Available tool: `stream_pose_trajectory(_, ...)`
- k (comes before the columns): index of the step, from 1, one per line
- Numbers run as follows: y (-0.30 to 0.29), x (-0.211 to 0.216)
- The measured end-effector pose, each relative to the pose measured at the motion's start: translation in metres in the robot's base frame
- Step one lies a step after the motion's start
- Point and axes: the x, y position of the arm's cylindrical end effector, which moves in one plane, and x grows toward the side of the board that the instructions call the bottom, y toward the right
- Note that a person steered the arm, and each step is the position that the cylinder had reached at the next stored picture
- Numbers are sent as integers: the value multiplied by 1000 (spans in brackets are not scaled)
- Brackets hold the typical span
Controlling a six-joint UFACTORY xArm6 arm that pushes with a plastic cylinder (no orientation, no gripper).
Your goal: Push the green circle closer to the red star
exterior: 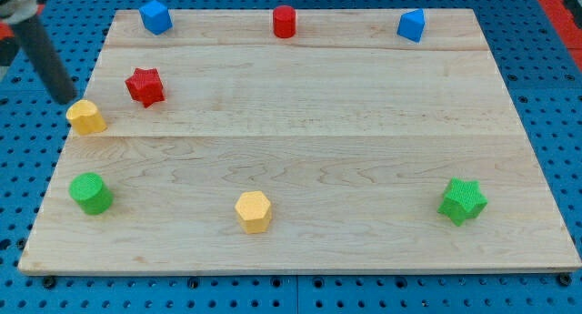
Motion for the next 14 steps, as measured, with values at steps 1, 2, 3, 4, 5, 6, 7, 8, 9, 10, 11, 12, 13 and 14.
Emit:
stream_pose_trajectory(1, 25, 10)
stream_pose_trajectory(2, 139, 15)
stream_pose_trajectory(3, 196, 41)
stream_pose_trajectory(4, 146, 73)
stream_pose_trajectory(5, 174, 145)
stream_pose_trajectory(6, 94, 166)
stream_pose_trajectory(7, 59, 137)
stream_pose_trajectory(8, 73, 85)
stream_pose_trajectory(9, 99, 60)
stream_pose_trajectory(10, 132, 35)
stream_pose_trajectory(11, 137, 9)
stream_pose_trajectory(12, 240, -20)
stream_pose_trajectory(13, 307, -106)
stream_pose_trajectory(14, 327, -174)
